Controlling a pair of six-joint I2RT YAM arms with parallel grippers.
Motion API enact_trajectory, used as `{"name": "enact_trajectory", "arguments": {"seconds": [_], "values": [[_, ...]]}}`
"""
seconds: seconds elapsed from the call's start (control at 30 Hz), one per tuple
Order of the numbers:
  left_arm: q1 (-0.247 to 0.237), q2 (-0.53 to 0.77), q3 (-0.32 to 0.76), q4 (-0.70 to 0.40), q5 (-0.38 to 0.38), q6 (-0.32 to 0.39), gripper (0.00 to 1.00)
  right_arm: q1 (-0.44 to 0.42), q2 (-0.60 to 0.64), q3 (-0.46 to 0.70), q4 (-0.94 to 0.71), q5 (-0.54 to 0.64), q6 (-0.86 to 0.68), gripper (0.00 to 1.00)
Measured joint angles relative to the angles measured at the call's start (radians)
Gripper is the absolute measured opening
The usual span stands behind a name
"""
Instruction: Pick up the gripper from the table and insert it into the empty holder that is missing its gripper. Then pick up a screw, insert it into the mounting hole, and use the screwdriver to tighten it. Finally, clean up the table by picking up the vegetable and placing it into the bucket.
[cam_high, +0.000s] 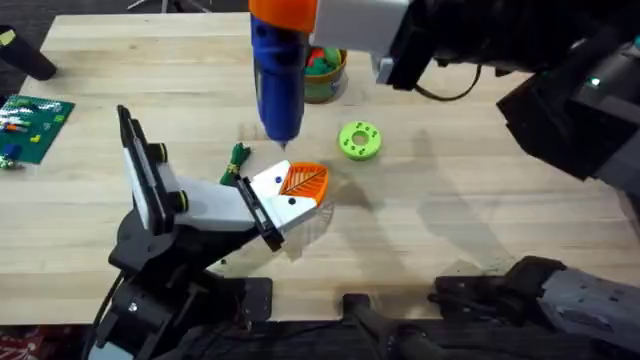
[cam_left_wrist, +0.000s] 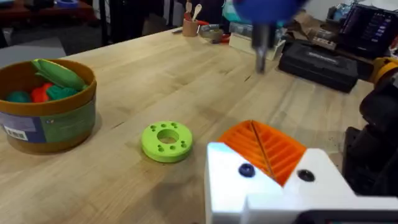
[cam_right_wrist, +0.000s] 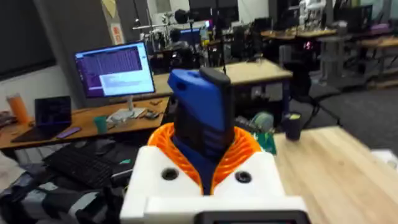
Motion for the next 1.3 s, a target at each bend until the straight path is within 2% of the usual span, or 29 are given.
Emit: {"name": "enact_trajectory", "arguments": {"seconds": [0.3, 0.93, 1.3], "values": [[0.0, 0.0, 0.0, 0.0, 0.0, 0.0, 0.012, 0.048, 0.031, 0.0, -0.049, -0.005, -0.005, 0.054], [0.0, 0.0, 0.0, 0.0, 0.0, 0.0, 0.012, 0.049, 0.07, 0.0, -0.075, -0.004, -0.064, 0.054], [0.0, 0.0, 0.0, 0.0, 0.0, 0.0, 0.012, 0.086, 0.09, 0.0, -0.076, -0.004, -0.111, 0.054]]}}
